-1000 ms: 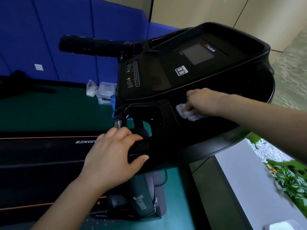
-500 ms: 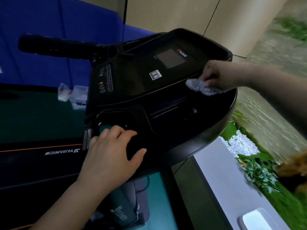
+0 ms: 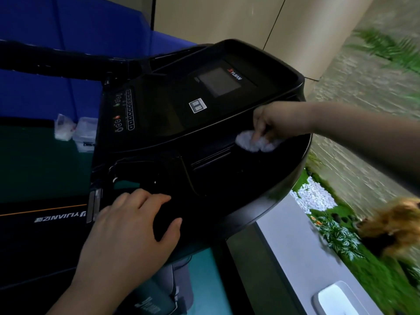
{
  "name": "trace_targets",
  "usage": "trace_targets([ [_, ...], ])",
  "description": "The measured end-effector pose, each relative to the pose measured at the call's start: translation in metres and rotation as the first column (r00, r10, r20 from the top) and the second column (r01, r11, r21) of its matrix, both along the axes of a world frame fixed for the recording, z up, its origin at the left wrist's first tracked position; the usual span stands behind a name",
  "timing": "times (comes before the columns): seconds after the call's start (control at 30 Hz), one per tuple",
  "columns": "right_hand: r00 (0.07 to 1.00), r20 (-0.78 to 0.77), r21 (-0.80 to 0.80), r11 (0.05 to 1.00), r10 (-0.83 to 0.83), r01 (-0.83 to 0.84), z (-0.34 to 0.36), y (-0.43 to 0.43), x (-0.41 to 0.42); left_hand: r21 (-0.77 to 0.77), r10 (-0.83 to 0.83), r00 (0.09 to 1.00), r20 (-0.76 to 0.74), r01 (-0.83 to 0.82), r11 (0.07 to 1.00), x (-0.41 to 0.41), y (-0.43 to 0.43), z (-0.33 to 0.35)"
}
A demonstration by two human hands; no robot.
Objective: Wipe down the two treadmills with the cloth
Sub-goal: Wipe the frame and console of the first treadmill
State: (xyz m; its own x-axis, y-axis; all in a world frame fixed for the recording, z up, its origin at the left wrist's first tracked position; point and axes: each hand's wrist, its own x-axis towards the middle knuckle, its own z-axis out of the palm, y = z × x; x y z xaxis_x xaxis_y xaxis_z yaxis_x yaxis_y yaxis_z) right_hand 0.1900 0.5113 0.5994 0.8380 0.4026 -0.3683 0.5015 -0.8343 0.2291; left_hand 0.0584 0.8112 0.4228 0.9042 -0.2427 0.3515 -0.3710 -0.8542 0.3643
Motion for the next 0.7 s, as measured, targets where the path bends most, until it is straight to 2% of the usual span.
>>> trace_targets([
  [0.07,0.992,0.125,0.035,0.999,0.006,-0.010,0.004,-0.007,0.004,-0.007,0.002,1.000,0.003,-0.002,1.000,-0.001,0.000,0.000],
  [0.1,0.994,0.106,0.065,0.998,0.006,-0.013,0.001,-0.008,0.001,-0.011,0.003,1.000,0.004,-0.003,1.000,-0.001,0.000,0.000],
  [0.2,0.989,-0.141,0.076,0.996,-0.040,0.051,-0.014,0.000,-0.016,-0.004,0.000,1.000,0.000,0.000,1.000,0.000,0.000,0.000],
  [0.27,0.977,-0.203,0.059,0.995,-0.069,0.082,-0.015,-0.001,-0.017,0.000,-0.004,1.000,-0.002,0.004,1.000,0.000,0.000,0.000],
  [0.3,0.983,-0.169,0.076,0.993,-0.078,0.092,-0.011,-0.005,-0.012,0.005,-0.003,1.000,-0.004,0.003,1.000,0.000,0.000,0.000],
  [0.37,0.998,0.003,0.088,0.994,-0.066,0.065,0.004,-0.016,0.000,0.004,0.001,1.000,-0.005,-0.001,1.000,0.000,0.000,0.000],
  [0.43,0.982,0.176,0.051,0.997,-0.072,0.063,0.017,-0.025,0.011,0.002,-0.001,1.000,-0.012,0.001,1.000,-0.001,0.000,0.001],
  [0.47,0.976,0.208,0.023,0.997,-0.072,0.069,0.019,-0.027,0.014,0.001,-0.001,1.000,-0.015,0.001,1.000,-0.001,0.000,0.001],
  [0.53,0.985,0.133,0.015,0.994,-0.113,0.112,0.012,-0.016,0.010,0.007,-0.004,1.000,-0.011,0.004,1.000,-0.001,0.000,0.001],
  [0.63,0.990,-0.130,0.014,0.998,-0.052,0.054,-0.014,0.004,-0.013,0.009,-0.007,1.000,-0.012,0.007,1.000,0.000,0.001,-0.001],
  [0.7,0.987,-0.146,0.002,0.998,-0.062,0.063,-0.013,0.002,-0.016,0.010,-0.006,1.000,-0.013,0.006,1.000,0.000,0.001,-0.001],
])
